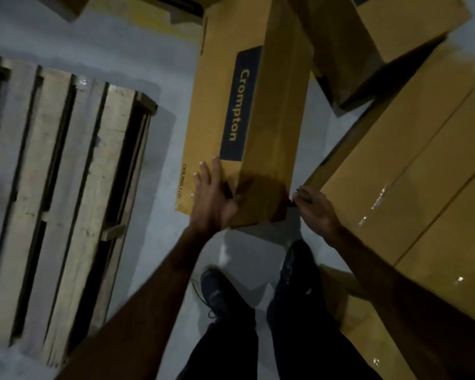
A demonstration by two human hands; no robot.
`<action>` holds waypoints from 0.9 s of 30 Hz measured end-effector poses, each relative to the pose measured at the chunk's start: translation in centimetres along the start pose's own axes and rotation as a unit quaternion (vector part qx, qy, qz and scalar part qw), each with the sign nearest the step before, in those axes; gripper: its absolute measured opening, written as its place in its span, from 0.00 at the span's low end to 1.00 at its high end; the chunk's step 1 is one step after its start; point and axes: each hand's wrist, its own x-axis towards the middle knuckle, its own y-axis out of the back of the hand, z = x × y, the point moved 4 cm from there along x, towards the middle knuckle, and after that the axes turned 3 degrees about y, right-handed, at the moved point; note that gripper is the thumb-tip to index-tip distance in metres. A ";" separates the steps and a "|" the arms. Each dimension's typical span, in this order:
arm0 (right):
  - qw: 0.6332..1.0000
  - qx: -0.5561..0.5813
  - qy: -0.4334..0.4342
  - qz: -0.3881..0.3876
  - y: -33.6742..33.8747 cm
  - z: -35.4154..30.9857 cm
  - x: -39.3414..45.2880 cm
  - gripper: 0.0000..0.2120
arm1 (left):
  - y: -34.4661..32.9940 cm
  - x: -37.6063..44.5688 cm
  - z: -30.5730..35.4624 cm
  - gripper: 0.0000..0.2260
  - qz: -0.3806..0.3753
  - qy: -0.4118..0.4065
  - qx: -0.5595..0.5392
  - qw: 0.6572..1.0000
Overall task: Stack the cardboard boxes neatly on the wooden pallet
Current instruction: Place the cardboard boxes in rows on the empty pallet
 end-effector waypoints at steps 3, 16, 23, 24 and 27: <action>0.999 0.028 -0.013 0.008 -3.3 -0.1 1.9 0.28 | 4.4 1.6 -4.6 0.40 0.022 0.029 -0.077 0.996; 0.982 0.163 0.095 0.016 -12.1 -2.3 1.7 0.21 | 5.3 1.8 -15.2 0.36 -0.012 0.149 -0.257 0.955; 0.988 0.137 0.076 0.003 -5.2 -7.8 -7.5 0.23 | 9.7 -7.1 -11.1 0.21 -0.019 0.164 -0.429 0.888; 0.987 0.140 0.074 0.005 -4.1 -9.4 -9.1 0.26 | 10.8 -8.7 -10.2 0.19 -0.014 0.162 -0.448 0.879; 0.987 0.135 0.083 0.026 -1.2 -15.5 -14.9 0.33 | 15.3 -15.0 -6.6 0.14 0.007 0.141 -0.474 0.869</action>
